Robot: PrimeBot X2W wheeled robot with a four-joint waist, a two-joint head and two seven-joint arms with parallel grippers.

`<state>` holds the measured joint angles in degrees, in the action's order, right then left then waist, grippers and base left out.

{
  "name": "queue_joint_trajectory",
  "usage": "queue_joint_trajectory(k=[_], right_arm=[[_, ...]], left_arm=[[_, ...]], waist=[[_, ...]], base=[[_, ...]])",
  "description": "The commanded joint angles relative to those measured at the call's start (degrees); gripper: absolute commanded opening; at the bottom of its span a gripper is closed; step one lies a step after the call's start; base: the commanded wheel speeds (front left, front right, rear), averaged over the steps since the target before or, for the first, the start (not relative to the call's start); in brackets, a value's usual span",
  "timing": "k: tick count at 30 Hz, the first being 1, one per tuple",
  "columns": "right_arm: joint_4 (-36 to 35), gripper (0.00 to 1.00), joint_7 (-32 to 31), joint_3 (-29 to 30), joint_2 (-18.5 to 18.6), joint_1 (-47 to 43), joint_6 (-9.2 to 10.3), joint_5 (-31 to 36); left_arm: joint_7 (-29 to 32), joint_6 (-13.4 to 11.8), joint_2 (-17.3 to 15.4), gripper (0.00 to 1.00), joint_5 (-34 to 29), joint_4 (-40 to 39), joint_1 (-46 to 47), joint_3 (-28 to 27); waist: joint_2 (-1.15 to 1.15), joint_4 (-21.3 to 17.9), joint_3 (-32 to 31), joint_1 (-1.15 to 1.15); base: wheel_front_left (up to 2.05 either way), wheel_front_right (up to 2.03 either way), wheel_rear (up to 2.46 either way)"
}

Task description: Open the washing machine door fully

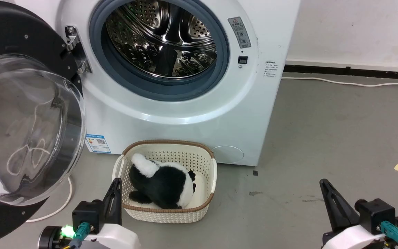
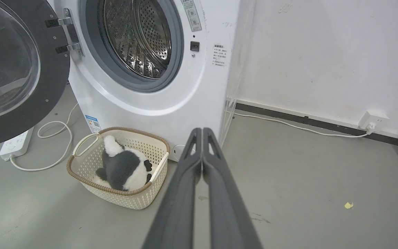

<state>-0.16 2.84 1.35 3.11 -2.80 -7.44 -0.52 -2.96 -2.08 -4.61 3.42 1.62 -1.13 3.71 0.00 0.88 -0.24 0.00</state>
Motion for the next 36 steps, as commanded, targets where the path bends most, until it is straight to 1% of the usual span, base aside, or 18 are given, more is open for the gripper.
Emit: queue_joint_trajectory(k=[1, 23, 36], right_arm=[[0.1, 0.0, -0.3, -0.2, -0.2, 1.3, -0.04, 0.3], [0.2, 0.0, -2.8, -1.3, -0.2, 2.8, -0.05, 0.5], [0.2, 0.0, -2.8, -1.3, -0.2, 2.8, -0.05, 0.5]], left_arm=[[0.5, 0.4, 0.2, 0.0, -0.7, -0.4, 0.7, -0.6], [2.9, 2.0, 1.7, 0.0, -3.4, -1.6, 1.1, -3.6], [3.0, 2.1, 1.7, 0.0, -3.4, -1.6, 1.1, -3.7]], waist=[[0.0, -0.1, 0.0, 0.0], [0.0, -0.9, 0.2, 0.0], [0.0, -0.9, 0.2, 0.0]], base=[[0.0, 0.0, 0.0], [0.0, 0.0, 0.0], [0.0, 0.0, 0.0]])
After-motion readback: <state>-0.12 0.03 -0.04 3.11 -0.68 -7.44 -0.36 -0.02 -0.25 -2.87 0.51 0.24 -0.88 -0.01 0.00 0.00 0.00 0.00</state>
